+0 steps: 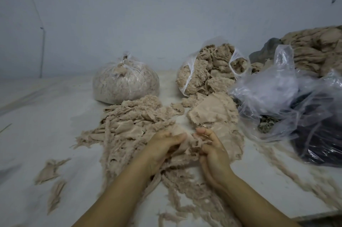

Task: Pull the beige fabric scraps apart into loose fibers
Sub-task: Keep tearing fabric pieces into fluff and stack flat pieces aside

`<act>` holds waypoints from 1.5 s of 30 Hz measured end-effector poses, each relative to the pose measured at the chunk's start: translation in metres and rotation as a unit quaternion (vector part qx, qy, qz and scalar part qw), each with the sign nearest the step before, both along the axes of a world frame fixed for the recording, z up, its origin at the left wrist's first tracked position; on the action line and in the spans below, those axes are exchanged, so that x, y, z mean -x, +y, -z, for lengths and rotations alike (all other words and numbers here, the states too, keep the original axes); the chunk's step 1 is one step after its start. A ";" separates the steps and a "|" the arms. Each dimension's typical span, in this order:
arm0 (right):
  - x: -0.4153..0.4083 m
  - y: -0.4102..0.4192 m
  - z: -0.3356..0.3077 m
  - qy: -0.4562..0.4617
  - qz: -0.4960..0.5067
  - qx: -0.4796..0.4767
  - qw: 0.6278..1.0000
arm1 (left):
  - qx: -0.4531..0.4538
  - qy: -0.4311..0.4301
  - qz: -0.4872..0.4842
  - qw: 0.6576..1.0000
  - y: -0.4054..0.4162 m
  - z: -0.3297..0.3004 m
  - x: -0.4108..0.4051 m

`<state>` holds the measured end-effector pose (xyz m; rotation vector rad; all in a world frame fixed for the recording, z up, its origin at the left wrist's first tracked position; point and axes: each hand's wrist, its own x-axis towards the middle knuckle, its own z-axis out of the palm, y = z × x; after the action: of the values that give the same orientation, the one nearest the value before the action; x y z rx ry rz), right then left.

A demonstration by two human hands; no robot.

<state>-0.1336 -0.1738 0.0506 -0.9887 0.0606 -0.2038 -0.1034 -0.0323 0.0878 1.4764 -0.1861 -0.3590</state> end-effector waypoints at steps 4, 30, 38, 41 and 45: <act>0.005 0.000 -0.002 -0.006 -0.046 0.003 0.999 | 0.061 -0.008 -0.107 0.992 -0.004 -0.007 -0.004; 0.006 -0.009 -0.021 0.047 -0.137 0.277 0.950 | -0.054 -0.080 -0.055 0.994 0.008 -0.019 -0.010; 0.011 0.009 -0.012 0.006 -0.113 0.258 0.960 | -0.059 -0.074 -0.102 0.990 -0.008 -0.022 -0.005; 0.012 0.012 -0.013 -0.006 -0.134 0.233 0.963 | -0.112 -0.154 -0.070 0.979 -0.013 -0.023 0.000; 0.017 0.009 -0.015 -0.016 -0.134 0.266 0.955 | -0.114 -0.192 -0.141 0.964 -0.008 -0.023 -0.009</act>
<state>-0.1507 -0.1651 0.0653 -1.5164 -0.1676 0.0192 -0.0948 -0.0401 0.1110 1.7662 -0.2446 0.1468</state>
